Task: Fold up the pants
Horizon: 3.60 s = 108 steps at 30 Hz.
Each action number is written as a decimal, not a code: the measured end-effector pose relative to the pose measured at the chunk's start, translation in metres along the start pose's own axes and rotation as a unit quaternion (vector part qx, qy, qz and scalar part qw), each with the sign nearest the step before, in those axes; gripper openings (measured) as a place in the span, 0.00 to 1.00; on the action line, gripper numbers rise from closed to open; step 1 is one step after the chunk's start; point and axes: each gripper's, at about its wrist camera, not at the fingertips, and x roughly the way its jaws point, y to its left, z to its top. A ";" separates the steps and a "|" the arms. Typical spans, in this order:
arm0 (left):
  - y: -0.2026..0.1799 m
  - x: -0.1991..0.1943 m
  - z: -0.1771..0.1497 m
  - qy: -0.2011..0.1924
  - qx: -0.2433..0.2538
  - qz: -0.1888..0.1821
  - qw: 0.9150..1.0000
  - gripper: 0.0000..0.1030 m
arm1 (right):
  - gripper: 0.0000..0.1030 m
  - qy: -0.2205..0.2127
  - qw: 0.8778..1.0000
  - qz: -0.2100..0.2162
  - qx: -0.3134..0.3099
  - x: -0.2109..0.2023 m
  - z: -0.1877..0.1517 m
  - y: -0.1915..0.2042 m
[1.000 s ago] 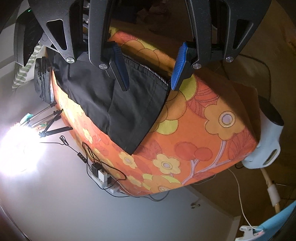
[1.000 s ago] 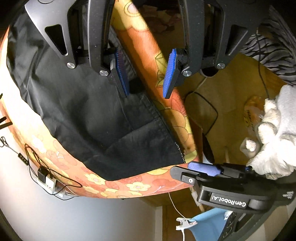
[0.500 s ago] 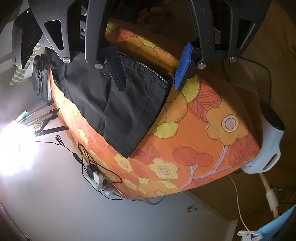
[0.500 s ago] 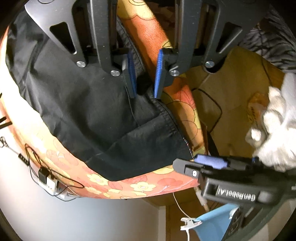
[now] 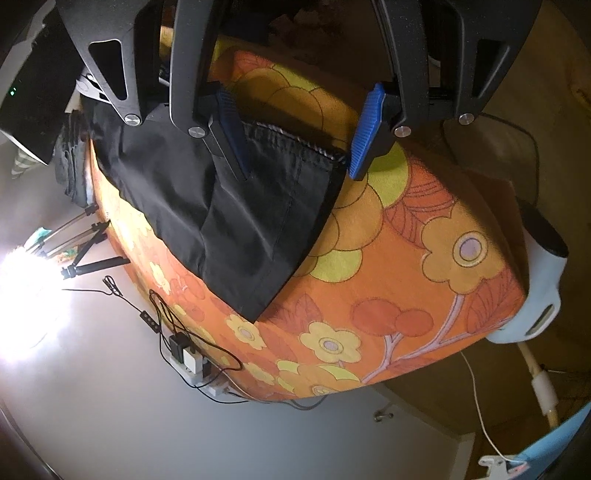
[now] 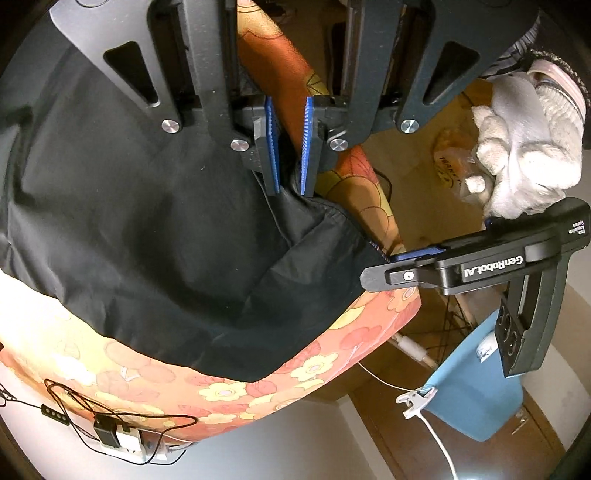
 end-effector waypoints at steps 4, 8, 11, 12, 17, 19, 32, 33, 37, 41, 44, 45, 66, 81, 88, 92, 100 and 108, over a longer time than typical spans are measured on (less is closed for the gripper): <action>0.000 0.001 0.000 -0.013 -0.012 -0.002 1.000 0.52 | 0.11 -0.003 1.000 0.004 0.010 -0.004 0.000 -0.003; 0.005 -0.005 0.000 -0.013 -0.052 -0.023 0.998 0.52 | 0.09 -0.011 1.000 0.011 0.026 -0.010 0.002 -0.009; -0.002 -0.016 -0.004 -0.016 -0.052 -0.044 0.998 0.52 | 0.08 -0.017 0.999 0.010 0.033 -0.013 0.004 -0.014; -0.006 -0.020 -0.007 -0.015 -0.050 -0.056 0.997 0.52 | 0.07 -0.018 0.999 0.010 0.035 -0.014 0.005 -0.016; -0.019 -0.013 -0.014 0.014 -0.074 -0.109 0.991 0.53 | 0.07 -0.020 0.998 0.014 0.050 -0.015 0.008 -0.024; -0.023 -0.007 -0.015 0.019 -0.076 -0.108 0.991 0.53 | 0.07 -0.019 0.999 0.013 0.048 -0.014 0.008 -0.023; 0.008 -0.050 0.009 -0.041 -0.104 -0.074 0.991 0.53 | 0.34 -0.016 0.993 -0.033 -0.109 -0.017 0.000 0.030; 0.012 -0.053 0.011 -0.046 -0.107 -0.073 0.991 0.53 | 0.36 -0.023 0.990 -0.040 -0.133 -0.019 0.000 0.038; 0.030 -0.061 0.016 -0.058 -0.115 -0.067 0.989 0.53 | 0.36 -0.024 0.977 -0.045 -0.208 -0.012 0.007 0.072; 0.040 -0.058 0.015 -0.048 -0.116 -0.063 0.990 0.53 | 0.36 -0.004 0.963 -0.057 -0.262 0.013 0.018 0.094; 0.049 -0.054 0.017 -0.043 -0.123 -0.059 0.990 0.53 | 0.36 0.013 0.949 -0.080 -0.306 0.030 0.021 0.104; 0.053 -0.054 0.018 -0.041 -0.128 -0.063 0.989 0.53 | 0.36 0.017 0.946 -0.085 -0.312 0.034 0.023 0.105; 0.054 -0.048 0.021 -0.035 -0.135 -0.079 0.987 0.53 | 0.05 0.031 0.976 -0.031 -0.213 0.056 0.049 0.078; 0.052 -0.047 0.025 -0.039 -0.158 -0.097 0.982 0.53 | 0.41 0.015 0.974 -0.013 -0.227 0.058 0.044 0.089; 0.055 -0.041 0.023 -0.028 -0.163 -0.098 0.981 0.53 | 0.24 0.008 0.967 -0.064 -0.248 0.070 0.047 0.097; 0.053 -0.037 0.023 -0.018 -0.164 -0.112 0.980 0.53 | 0.09 0.004 0.979 -0.031 -0.201 0.063 0.052 0.083; 0.038 -0.013 0.024 0.016 -0.183 -0.149 0.972 0.53 | 0.06 -0.035 0.991 0.008 -0.133 0.048 0.047 0.059; 0.021 0.006 0.022 0.041 -0.185 -0.153 0.970 0.54 | 0.06 -0.057 0.993 0.040 -0.100 0.032 0.045 0.040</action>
